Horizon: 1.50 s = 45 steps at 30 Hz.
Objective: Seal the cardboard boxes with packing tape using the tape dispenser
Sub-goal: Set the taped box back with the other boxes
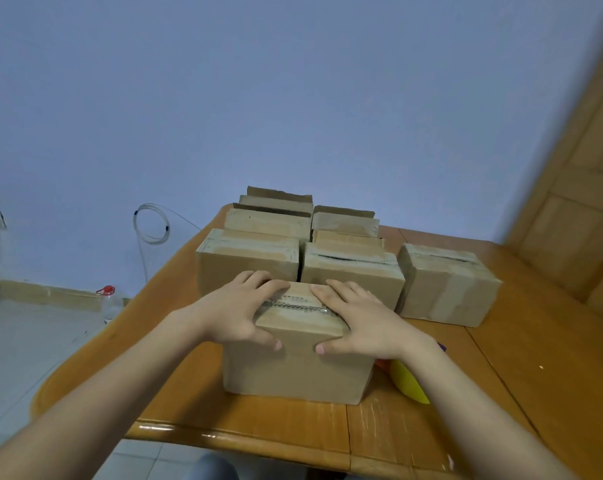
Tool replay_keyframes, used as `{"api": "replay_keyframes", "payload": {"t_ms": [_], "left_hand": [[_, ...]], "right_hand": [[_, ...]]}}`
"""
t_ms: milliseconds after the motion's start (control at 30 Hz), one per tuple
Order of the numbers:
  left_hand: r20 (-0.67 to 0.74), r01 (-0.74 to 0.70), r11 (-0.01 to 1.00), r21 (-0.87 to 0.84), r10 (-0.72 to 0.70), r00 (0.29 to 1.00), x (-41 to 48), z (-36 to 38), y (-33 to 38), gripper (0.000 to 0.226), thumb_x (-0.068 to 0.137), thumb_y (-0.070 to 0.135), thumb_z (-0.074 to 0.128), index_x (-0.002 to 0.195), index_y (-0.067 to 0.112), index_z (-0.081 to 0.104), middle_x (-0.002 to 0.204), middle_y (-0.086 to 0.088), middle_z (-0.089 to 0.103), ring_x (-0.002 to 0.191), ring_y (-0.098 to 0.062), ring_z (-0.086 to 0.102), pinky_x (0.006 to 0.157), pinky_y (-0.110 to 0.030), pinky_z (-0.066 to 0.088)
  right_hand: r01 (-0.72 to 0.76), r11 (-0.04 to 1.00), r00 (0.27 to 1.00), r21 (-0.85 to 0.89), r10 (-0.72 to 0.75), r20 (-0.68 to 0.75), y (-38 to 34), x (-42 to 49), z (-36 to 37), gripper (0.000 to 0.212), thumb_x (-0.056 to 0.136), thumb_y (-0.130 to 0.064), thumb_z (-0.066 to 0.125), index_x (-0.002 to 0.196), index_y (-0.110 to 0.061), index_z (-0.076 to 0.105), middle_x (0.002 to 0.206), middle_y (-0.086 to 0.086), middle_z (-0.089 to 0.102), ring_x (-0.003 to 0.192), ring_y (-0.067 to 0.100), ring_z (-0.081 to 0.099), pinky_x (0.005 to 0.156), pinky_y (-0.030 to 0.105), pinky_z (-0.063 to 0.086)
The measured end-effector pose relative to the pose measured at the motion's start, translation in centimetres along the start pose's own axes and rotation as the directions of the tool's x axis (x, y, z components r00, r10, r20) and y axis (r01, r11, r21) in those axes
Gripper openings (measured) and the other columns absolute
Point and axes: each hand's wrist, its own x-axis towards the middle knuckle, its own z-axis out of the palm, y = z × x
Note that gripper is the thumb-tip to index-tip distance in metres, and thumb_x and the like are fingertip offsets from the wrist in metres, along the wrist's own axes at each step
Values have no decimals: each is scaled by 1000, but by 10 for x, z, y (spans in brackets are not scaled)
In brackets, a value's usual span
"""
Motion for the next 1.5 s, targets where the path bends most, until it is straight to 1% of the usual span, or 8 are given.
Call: {"api": "replay_keyframes", "payload": {"t_ms": [133,267,367,667,833,1033,1267,1500], "left_hand": [[28,9,1000,2,-9,1000,-5,-19,8,102,70,69,64,151,33,15,147,7,24,135,-13,18,111,-34,29],[-40,10,999,33,-9,999,-9,-59,25,114,49,83,45,150,36,18,144,10,26,131,-11,25,107,-35,33],[-125,-2,996,87,13,992,-4,-88,41,115,47,85,41,149,37,19,144,9,27,132,-14,25,107,-40,32],[-257,-20,954,298,101,961,54,-134,103,101,67,80,45,150,30,16,146,-1,31,134,-24,30,104,-44,36],[-305,-62,937,344,174,937,101,-156,134,91,79,72,55,151,30,16,147,-3,32,135,-26,32,105,-45,35],[-314,-84,905,417,230,921,163,-172,169,90,81,69,53,151,27,15,145,-5,33,131,-27,34,99,-41,38],[-390,-112,880,462,315,865,249,-177,183,88,83,67,51,150,22,15,143,-8,33,127,-30,35,99,-41,36],[-368,-86,873,480,289,884,335,-147,176,91,83,69,47,150,20,10,145,-11,27,129,-33,31,102,-43,35]], "right_hand": [[49,998,998,42,-48,-30,-3,-9,-17,95,78,-65,59,151,-35,7,154,-6,16,137,18,18,111,37,26],[37,999,994,33,-33,-103,-6,-24,-60,93,78,-64,60,151,-38,8,156,-6,17,140,18,18,111,41,27],[36,999,984,-17,-38,-176,-1,-35,-96,91,79,-63,61,150,-39,10,152,-7,24,135,16,23,107,38,30],[-70,995,976,-77,52,-210,63,-55,-174,94,71,-70,58,149,-43,12,147,-12,26,136,12,20,107,40,30],[-135,989,962,-53,118,-247,101,-68,-198,93,73,-66,61,149,-42,12,143,-14,27,135,12,20,98,31,27],[-253,959,934,-129,207,-292,151,-67,-221,98,65,-64,50,150,-38,8,142,-9,27,133,16,23,103,44,35],[-317,936,912,-153,256,-320,220,-44,-250,111,50,-69,50,150,-35,12,138,-6,31,130,18,25,104,47,36],[-342,933,907,-113,297,-298,292,1,-237,106,58,-55,71,148,-37,17,133,-8,34,130,16,26,104,48,37]]}}
